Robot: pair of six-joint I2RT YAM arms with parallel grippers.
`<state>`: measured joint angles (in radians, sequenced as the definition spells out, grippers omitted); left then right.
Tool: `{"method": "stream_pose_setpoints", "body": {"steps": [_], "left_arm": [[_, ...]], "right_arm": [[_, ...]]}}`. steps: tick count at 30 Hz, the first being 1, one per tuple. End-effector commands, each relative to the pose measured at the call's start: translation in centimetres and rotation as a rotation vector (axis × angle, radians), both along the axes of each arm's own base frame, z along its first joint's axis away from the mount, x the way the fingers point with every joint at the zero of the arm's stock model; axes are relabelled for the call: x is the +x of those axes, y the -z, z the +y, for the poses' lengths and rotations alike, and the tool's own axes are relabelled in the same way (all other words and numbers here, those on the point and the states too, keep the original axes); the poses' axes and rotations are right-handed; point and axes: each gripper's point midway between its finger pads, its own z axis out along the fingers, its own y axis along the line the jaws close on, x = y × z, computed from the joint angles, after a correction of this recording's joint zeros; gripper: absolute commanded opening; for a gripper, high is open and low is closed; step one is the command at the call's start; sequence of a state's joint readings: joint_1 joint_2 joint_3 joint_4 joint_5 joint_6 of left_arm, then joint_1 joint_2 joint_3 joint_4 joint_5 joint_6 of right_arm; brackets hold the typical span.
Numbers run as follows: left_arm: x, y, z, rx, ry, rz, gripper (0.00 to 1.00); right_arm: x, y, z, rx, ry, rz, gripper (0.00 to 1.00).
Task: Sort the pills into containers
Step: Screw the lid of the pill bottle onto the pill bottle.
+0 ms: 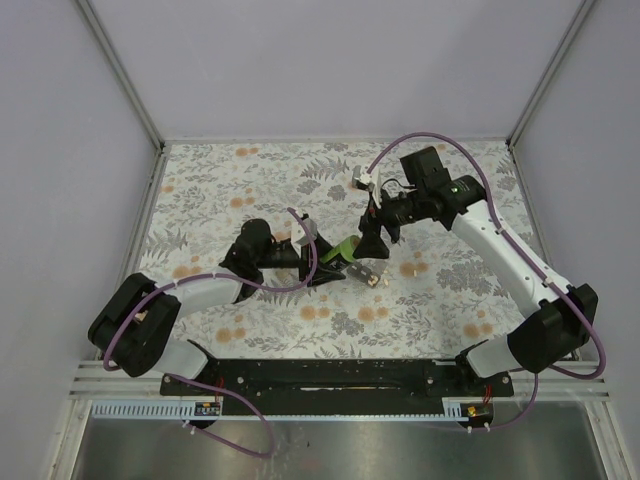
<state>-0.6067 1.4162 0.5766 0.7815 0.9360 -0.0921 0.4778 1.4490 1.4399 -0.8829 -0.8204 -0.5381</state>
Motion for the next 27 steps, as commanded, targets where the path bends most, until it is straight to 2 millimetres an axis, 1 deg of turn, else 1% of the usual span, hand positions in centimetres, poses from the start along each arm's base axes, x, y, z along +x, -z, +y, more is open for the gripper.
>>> {"method": "stream_pose_setpoints", "body": {"steps": [1,5,8,12,17,23,27], "left_arm": [[0.2,-3.4,-0.6,-0.079,0.044,-0.092,0.00],[0.2,-3.5,-0.5,-0.081,0.042,-0.087,0.00],[0.1,-3.4,-0.6,-0.081,0.047,-0.084,0.00],[0.1,-3.2,-0.6,-0.075,0.050,-0.079,0.00],[0.1,-2.5,-0.6,-0.059,0.053,-0.079,0.00],[0.2,-2.5,-0.6,-0.057,0.051,-0.080,0.00],[0.3,-2.0,-0.5,-0.041,0.048,-0.088,0.00]], "right_arm": [[-0.3,-0.9,0.8,0.030,-0.032,-0.058,0.90],[-0.7,-0.5,1.0,0.030,-0.041,-0.058,0.89],[-1.0,-0.2,1.0,0.028,-0.046,-0.052,0.85],[-1.1,-0.2,1.0,0.027,-0.051,-0.050,0.77],[-1.2,-0.4,0.8,0.019,-0.058,-0.057,0.71],[-1.5,-0.5,0.7,0.016,-0.068,-0.053,0.63],[-1.8,-0.4,0.6,0.012,-0.079,-0.048,0.53]]}}
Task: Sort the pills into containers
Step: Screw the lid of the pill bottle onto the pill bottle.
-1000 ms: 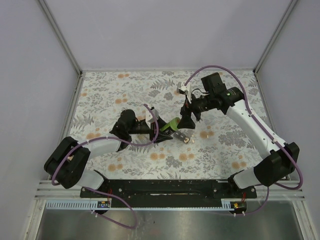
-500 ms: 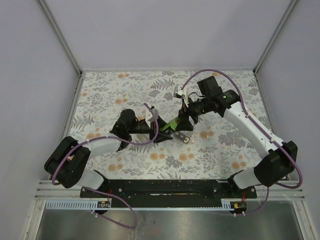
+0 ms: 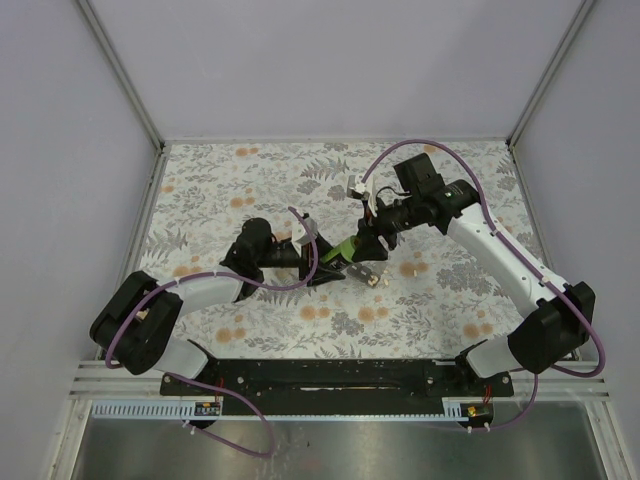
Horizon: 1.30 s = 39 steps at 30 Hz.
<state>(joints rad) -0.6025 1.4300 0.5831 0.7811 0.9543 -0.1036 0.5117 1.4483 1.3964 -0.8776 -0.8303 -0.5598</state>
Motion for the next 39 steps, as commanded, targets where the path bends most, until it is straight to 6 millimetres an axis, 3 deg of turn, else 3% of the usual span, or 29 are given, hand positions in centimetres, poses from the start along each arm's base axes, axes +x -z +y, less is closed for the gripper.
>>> {"method": "stream_pose_setpoints", "body": {"steps": [1,10,31,39], "left_arm": [[0.4,-2.1,-0.5,-0.041,0.032,-0.104,0.00],[0.9,-1.9,-0.4,-0.018,0.008,-0.123,0.00],[3.1,-3.0,-0.1,-0.019,-0.122,-0.186,0.00],[5.1,-2.4,0.6,0.066,-0.238,-0.303,0.00]], "right_arm": [[-0.5,-1.9,-0.1,0.025,-0.030,-0.070,0.52],[-1.3,-1.7,-0.2,0.002,-0.052,0.008,0.43],[-0.3,0.3,1.5,0.013,0.043,0.211,0.40],[-0.4,0.9,1.6,-0.050,0.099,0.355,0.40]]}}
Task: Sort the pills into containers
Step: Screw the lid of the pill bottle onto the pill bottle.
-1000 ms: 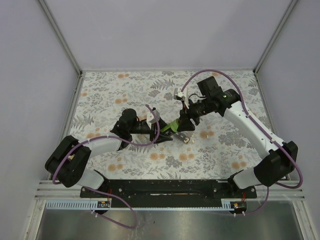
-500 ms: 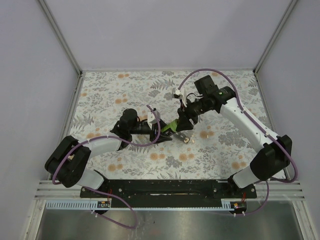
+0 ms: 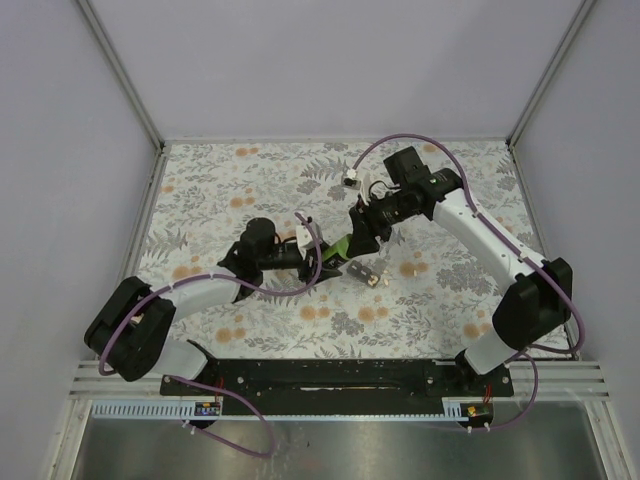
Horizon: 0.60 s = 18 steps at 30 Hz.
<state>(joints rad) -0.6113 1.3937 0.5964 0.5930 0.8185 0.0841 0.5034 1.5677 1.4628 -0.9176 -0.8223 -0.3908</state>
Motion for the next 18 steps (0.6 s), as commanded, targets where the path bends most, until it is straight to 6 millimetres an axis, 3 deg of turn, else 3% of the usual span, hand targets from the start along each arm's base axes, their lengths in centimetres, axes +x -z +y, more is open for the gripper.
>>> {"method": "stream_pose_setpoints", "body": {"steps": [1,10,18], "left_arm": [[3.4,-4.3,0.0,-0.025,-0.129,-0.240,0.00],[5.0,-4.0,0.0,0.054,-0.243,-0.350,0.00],[8.2,-5.1,1.3,0.075,-0.488,-0.386,0.00]], "right_arm": [[-1.5,-0.8,0.9,0.002,-0.001,0.160,0.39],[-0.7,0.4,1.1,-0.059,0.099,0.279,0.40],[0.6,1.6,1.7,-0.071,0.194,0.311,0.44]]}}
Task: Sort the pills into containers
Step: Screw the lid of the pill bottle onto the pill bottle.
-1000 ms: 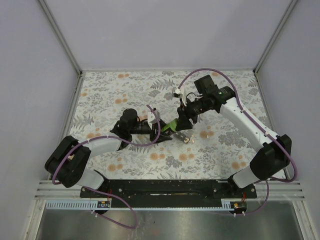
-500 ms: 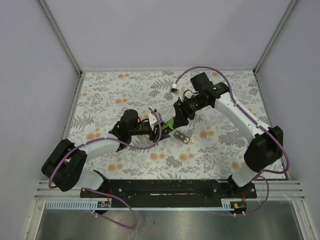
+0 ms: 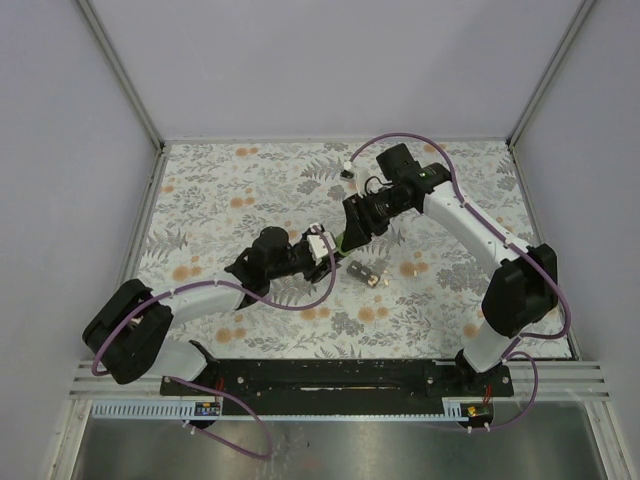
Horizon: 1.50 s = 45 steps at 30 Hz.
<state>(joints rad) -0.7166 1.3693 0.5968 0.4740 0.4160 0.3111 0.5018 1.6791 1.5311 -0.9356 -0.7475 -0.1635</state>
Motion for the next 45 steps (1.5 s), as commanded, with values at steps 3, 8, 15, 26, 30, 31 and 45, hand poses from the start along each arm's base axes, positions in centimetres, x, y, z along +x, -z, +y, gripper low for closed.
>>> {"method": "stream_pose_setpoints", "body": {"steps": [3,8,15,26,30,31,45], "left_arm": [[5.5,-7.8,1.0,-0.118,-0.270,-0.237,0.00],[5.6,-7.8,1.0,-0.097,-0.292,-0.265,0.00],[5.3,-7.8,0.8,-0.110,-0.274,-0.268,0.00],[3.4,-7.6,0.4,-0.209,-0.102,-0.142,0.00],[2.0,-7.7,0.0,-0.231,0.003,-0.095,0.00],[1.5,-7.8,-0.2,-0.233,0.038,-0.079,0.00],[-6.5,-8.2,-1.9,-0.271,0.533,0.292,0.00]], "right_arm": [[-0.9,-0.2,1.4,0.030,0.041,0.116,0.49],[-0.8,-0.1,1.6,0.034,0.045,0.134,0.70],[-0.9,-0.9,1.4,0.040,0.038,0.108,0.84],[0.6,-3.9,-1.8,0.076,0.097,0.000,0.88],[-0.5,-5.5,-2.5,0.099,0.025,-0.087,0.89],[-0.9,-6.0,-2.7,0.104,-0.003,-0.116,0.89],[-3.1,-6.5,-2.9,0.049,-0.324,-0.515,0.92]]}}
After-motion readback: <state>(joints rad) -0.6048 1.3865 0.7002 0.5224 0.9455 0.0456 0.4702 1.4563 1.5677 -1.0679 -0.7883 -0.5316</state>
